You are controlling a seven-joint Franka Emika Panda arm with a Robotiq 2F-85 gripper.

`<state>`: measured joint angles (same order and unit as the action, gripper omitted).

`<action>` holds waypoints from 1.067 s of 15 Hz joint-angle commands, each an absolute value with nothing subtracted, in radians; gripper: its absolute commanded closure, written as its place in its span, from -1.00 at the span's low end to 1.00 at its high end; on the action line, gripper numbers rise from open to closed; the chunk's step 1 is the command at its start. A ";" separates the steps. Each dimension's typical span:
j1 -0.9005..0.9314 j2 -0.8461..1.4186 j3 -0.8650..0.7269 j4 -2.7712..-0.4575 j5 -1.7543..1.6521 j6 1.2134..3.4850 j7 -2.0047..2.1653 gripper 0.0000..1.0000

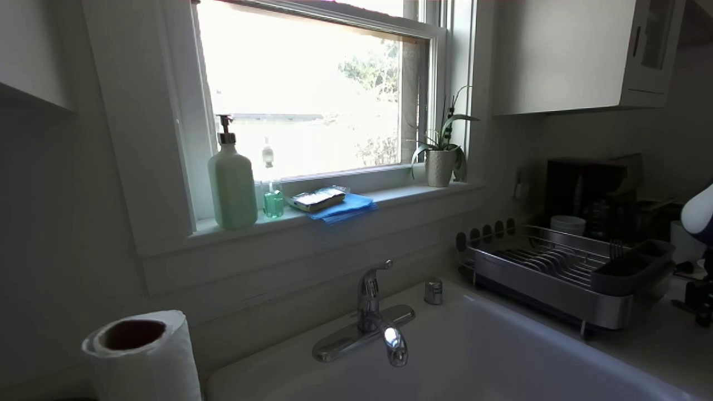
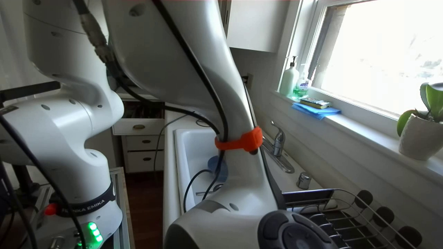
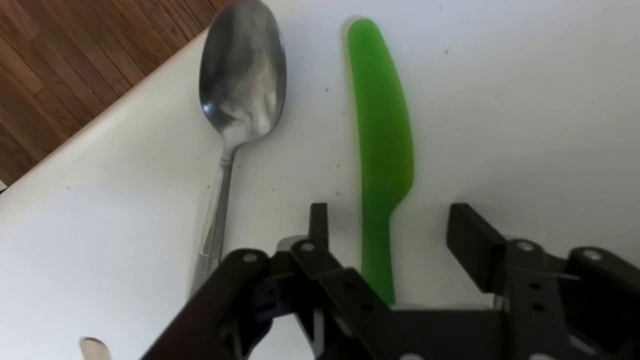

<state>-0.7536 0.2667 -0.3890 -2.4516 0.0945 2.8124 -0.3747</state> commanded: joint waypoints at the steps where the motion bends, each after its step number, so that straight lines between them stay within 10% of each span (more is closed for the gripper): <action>1: -0.779 0.287 -0.364 -2.425 0.096 2.804 -0.383 0.37; 6: -0.777 0.290 -0.362 -2.415 0.088 2.794 -0.379 0.99; 16: -0.785 0.172 -0.431 -2.424 0.036 2.686 -0.378 0.93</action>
